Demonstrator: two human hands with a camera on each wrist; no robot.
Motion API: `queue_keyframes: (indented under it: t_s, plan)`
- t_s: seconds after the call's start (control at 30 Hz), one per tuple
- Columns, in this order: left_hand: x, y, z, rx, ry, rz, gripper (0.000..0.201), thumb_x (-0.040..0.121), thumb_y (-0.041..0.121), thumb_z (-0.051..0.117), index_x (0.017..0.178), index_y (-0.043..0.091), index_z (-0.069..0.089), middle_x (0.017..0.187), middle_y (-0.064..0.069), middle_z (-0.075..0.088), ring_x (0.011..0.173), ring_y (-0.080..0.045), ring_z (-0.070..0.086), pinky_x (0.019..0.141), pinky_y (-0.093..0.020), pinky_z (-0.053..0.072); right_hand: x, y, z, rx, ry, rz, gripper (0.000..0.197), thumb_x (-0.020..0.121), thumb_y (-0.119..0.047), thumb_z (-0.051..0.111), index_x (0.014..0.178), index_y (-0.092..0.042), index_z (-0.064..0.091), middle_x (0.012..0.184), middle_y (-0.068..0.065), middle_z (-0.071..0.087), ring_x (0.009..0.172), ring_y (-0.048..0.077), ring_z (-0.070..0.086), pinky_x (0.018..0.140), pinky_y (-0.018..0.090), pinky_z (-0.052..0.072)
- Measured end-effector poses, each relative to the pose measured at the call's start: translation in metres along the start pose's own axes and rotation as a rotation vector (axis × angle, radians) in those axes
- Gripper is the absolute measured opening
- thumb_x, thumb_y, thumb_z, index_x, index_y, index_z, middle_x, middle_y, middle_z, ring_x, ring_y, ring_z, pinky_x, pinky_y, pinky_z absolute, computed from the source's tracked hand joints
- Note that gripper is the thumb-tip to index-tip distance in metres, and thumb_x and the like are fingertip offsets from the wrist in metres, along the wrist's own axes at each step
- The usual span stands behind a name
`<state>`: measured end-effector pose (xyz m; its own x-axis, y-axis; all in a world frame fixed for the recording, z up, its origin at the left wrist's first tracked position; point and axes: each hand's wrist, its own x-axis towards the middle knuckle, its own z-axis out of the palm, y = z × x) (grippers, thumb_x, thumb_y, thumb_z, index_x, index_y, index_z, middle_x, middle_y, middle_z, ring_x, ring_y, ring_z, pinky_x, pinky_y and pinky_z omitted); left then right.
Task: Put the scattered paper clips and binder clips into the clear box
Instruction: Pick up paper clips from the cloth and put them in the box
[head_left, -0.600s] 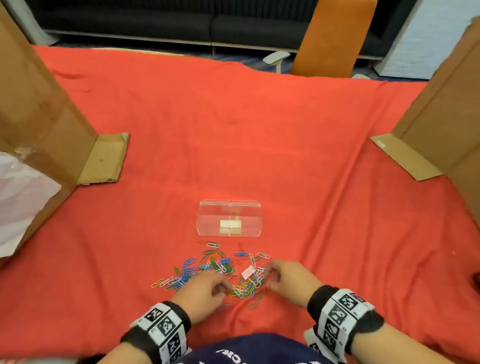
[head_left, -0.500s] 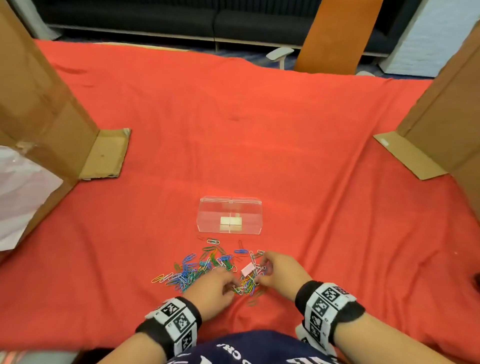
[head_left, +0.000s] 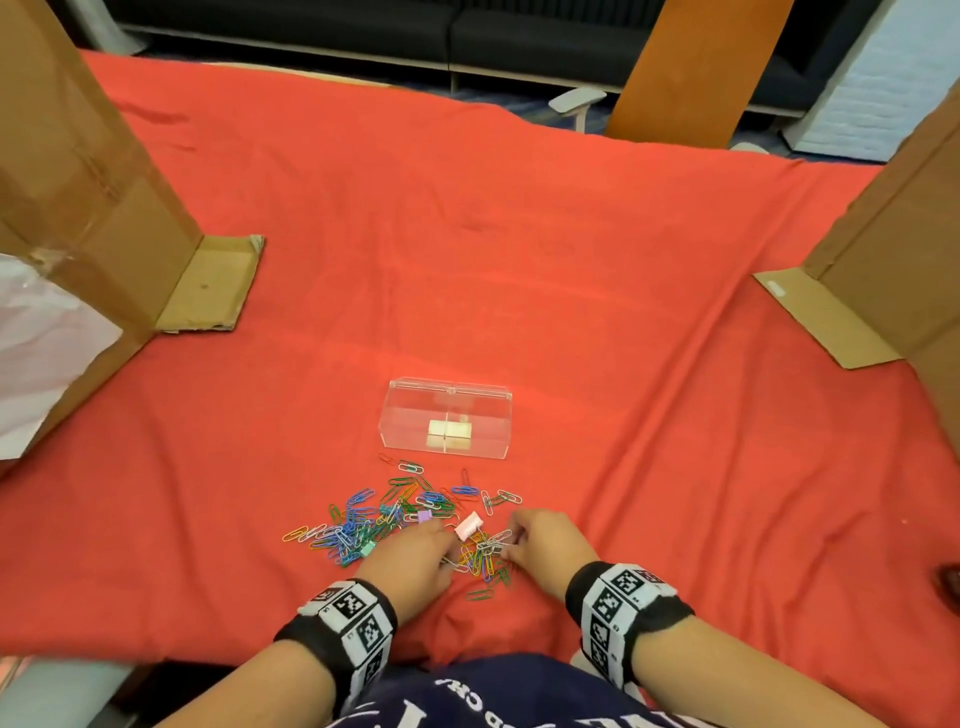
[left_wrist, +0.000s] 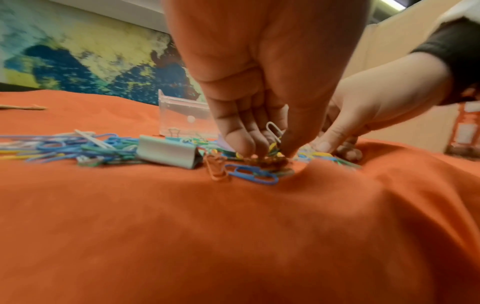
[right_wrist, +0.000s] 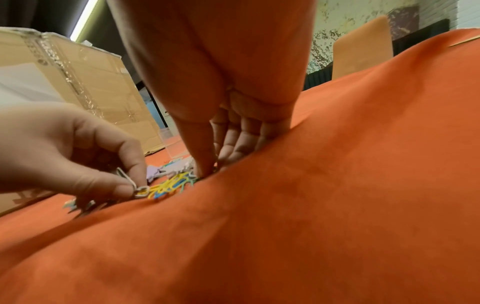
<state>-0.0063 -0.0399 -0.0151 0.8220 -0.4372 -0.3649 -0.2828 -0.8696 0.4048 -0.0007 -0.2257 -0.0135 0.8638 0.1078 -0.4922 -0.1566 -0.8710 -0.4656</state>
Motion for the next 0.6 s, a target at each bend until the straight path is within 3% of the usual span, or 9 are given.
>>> queue_keyframes:
  t_s: [0.13,0.23,0.37,0.47,0.6]
  plan:
    - [-0.003,0.002,-0.016,-0.099,0.118,-0.011,0.016,0.085,0.031,0.049,0.093,0.026,0.063,0.096,0.007,0.058,0.099,-0.014,0.059,0.083,-0.029,0.045,-0.003,0.001,-0.015,0.042,0.037,-0.029,0.004,0.079,-0.02,0.066,0.075,-0.02,0.066,0.076,0.004,0.062,0.077,0.016,0.055,0.069,0.027,0.041]
    - [0.002,0.006,-0.037,-0.174,0.198,0.015,0.012,0.086,0.03,0.053,0.09,0.027,0.064,0.081,0.016,0.047,0.082,-0.008,0.052,0.074,-0.022,0.038,0.0,-0.004,-0.029,0.075,0.095,-0.062,0.01,0.079,-0.022,0.066,0.083,-0.014,0.07,0.073,0.001,0.061,0.074,0.014,0.056,0.067,0.027,0.041]
    - [0.025,0.01,-0.067,-0.291,0.325,0.028,0.009,0.084,0.021,0.06,0.09,0.019,0.066,0.078,0.015,0.049,0.073,-0.004,0.05,0.063,-0.007,0.036,0.013,-0.019,-0.049,0.148,0.217,-0.075,0.009,0.08,-0.022,0.066,0.083,-0.014,0.069,0.064,-0.005,0.056,0.06,0.01,0.05,0.055,0.019,0.037]
    - [0.047,0.013,-0.085,-0.38,0.391,-0.001,0.008,0.081,0.016,0.064,0.088,0.017,0.067,0.078,0.014,0.052,0.068,0.005,0.05,0.06,0.0,0.038,0.028,-0.03,-0.06,0.259,0.299,-0.072,0.003,0.08,-0.018,0.066,0.079,-0.016,0.067,0.059,-0.004,0.056,0.061,0.016,0.056,0.063,0.025,0.046]
    - [0.07,0.012,-0.094,-0.452,0.407,-0.059,0.009,0.079,0.013,0.064,0.087,0.016,0.067,0.081,0.004,0.056,0.069,-0.009,0.053,0.058,-0.009,0.036,0.044,-0.037,-0.065,0.329,0.363,-0.037,0.007,0.082,-0.016,0.064,0.084,-0.011,0.069,0.063,0.002,0.06,0.065,0.019,0.059,0.071,0.031,0.051]
